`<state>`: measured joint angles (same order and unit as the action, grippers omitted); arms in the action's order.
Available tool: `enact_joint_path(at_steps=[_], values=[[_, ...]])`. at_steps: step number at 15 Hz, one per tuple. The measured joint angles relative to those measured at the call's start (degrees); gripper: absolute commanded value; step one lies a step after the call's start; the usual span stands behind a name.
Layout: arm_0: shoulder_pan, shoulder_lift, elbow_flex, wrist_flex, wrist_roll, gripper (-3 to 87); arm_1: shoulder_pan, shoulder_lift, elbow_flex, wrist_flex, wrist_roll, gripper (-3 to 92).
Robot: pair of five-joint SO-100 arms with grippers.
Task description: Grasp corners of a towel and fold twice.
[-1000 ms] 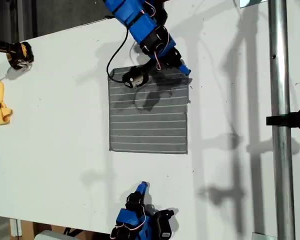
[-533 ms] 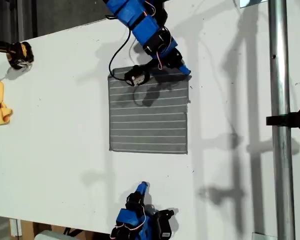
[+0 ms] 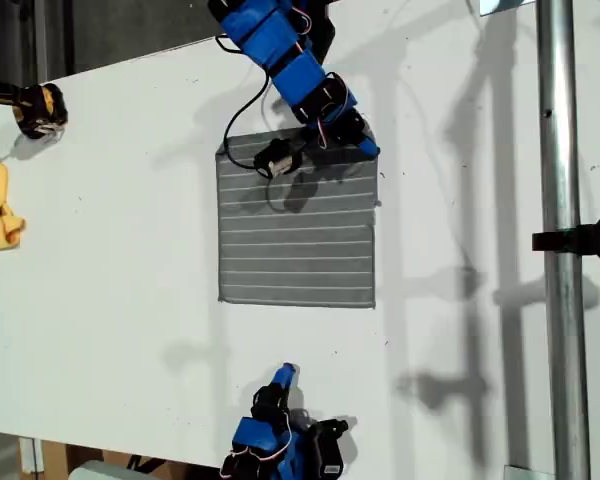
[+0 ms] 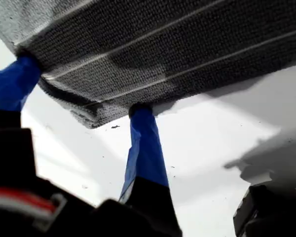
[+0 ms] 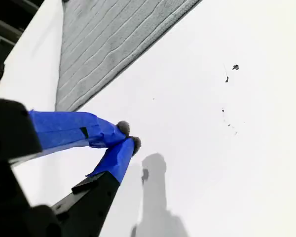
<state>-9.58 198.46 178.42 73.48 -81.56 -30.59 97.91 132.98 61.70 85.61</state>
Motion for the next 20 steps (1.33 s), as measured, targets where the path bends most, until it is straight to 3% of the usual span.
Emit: enact_joint_path(at_steps=[3,7,16,20], values=[[0.0,0.0,0.0,0.0,0.0,-1.5,0.1,-0.3,-0.1,-2.8,-0.1,9.2],[0.0,0.0,0.0,0.0,0.0,-1.5,0.4,3.9,2.5,-3.9,0.3,0.0],[2.1,-1.8,-8.0,1.2,-4.7,-1.8,0.7,4.8,4.1,-7.7,-1.1,0.0],[5.7,-28.7,-26.3,-3.5,-4.7,-1.8,2.5,3.1,2.5,-7.9,-4.0,0.0]])
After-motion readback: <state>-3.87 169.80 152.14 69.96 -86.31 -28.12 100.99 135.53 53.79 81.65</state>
